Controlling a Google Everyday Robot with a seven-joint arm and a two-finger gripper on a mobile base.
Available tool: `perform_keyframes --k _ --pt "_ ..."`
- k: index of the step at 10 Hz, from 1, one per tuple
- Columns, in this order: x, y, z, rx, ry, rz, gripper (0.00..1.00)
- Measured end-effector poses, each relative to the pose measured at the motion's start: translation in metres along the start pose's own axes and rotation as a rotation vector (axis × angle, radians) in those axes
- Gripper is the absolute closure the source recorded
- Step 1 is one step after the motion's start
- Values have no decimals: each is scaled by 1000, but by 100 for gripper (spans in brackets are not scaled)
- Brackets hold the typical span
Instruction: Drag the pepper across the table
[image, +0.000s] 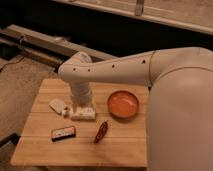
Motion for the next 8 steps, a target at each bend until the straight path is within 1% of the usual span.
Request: perform_keyframes --k 2,4,5,6,7,8 --pt "-1 0 -1 4 6 3 35" --pt "4 -9 14 25 43 50 35" --pt "11 -16 29 38 63 74 35" --pt "18 -22 45 43 78 97 35" --pt "28 -32 65 42 97 135 35" --pt "40 -43 79 32 115 180 35"
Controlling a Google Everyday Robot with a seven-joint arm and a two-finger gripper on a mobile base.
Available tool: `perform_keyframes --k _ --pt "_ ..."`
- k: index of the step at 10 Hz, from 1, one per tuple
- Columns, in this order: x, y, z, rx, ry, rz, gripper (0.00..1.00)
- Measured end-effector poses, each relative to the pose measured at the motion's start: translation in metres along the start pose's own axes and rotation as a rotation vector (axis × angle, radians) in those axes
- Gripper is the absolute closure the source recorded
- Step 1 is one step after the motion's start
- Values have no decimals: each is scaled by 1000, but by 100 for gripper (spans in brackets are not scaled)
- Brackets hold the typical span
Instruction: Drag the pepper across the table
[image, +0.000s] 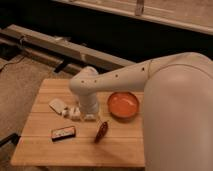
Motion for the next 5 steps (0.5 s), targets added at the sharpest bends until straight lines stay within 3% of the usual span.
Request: perform_keyframes --k 5 --pt "31 -25 42 -43 79 130 35"
